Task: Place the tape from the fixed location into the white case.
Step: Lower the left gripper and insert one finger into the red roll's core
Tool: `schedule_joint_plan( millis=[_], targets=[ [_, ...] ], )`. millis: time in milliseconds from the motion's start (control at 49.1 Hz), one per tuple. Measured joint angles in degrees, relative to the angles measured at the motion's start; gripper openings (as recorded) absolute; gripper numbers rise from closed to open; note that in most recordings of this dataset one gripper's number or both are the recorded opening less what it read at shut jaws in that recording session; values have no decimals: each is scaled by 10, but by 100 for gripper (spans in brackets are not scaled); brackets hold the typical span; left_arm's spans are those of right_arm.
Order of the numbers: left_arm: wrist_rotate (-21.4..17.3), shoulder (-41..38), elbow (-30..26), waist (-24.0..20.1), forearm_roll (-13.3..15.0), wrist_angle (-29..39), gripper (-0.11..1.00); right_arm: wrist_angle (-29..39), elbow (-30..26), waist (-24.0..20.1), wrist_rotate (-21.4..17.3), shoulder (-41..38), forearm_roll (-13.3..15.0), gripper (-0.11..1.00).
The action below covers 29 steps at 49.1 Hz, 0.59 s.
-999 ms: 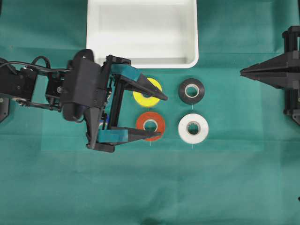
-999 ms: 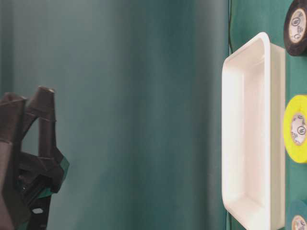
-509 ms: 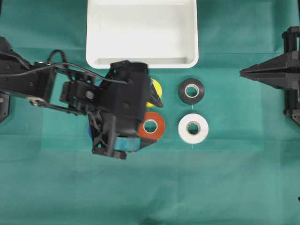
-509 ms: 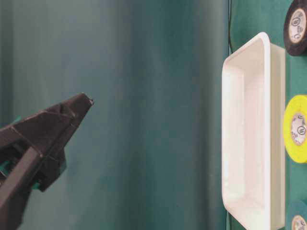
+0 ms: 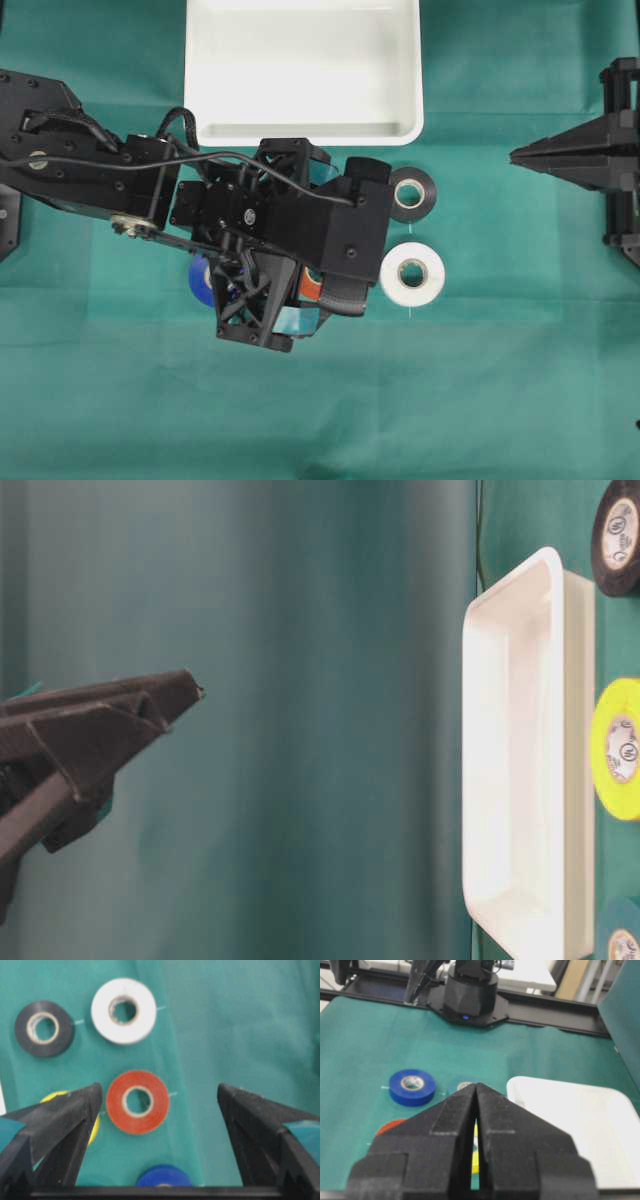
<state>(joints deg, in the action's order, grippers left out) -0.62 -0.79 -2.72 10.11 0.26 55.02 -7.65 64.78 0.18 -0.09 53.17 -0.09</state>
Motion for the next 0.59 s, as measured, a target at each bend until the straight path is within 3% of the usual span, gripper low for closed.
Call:
schedule_joint_plan(
  millis=[591],
  targets=[
    [0,0,0,-1,0,2,98,0,1,0,0,-4,0,0]
  ],
)
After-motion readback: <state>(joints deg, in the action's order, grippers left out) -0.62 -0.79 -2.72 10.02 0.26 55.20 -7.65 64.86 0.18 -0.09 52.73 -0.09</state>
